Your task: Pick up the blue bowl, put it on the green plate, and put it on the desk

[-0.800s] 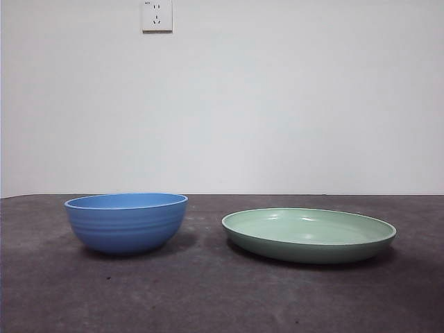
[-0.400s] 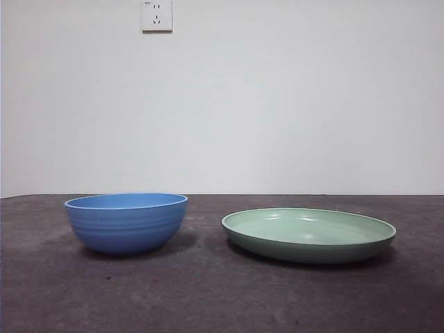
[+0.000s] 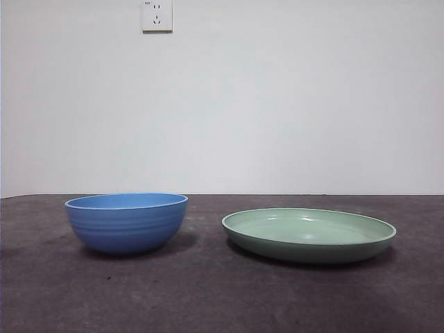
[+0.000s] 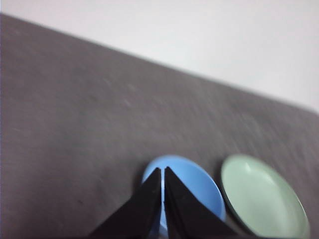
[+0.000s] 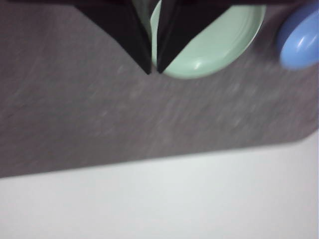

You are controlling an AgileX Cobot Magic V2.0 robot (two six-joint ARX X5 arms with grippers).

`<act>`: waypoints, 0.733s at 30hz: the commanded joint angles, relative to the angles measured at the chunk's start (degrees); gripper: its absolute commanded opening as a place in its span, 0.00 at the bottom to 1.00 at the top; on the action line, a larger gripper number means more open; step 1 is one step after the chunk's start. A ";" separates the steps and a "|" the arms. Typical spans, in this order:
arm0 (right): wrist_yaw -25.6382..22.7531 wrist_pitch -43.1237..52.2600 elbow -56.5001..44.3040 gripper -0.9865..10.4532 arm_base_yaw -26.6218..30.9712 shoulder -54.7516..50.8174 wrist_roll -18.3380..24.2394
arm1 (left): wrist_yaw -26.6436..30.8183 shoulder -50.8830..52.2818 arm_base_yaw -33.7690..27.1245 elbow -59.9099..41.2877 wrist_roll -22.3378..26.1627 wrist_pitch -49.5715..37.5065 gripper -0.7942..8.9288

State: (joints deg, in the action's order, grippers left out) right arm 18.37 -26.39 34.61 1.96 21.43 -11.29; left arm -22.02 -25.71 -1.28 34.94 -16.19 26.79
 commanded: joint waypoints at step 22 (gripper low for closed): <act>15.23 -27.65 14.36 0.10 -8.92 23.12 18.34 | -15.50 -18.82 7.54 11.93 18.69 20.70 0.09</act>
State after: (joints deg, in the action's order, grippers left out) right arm 33.34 -54.43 48.07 -6.79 44.27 6.15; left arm -37.36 -44.25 6.13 45.71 1.63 47.86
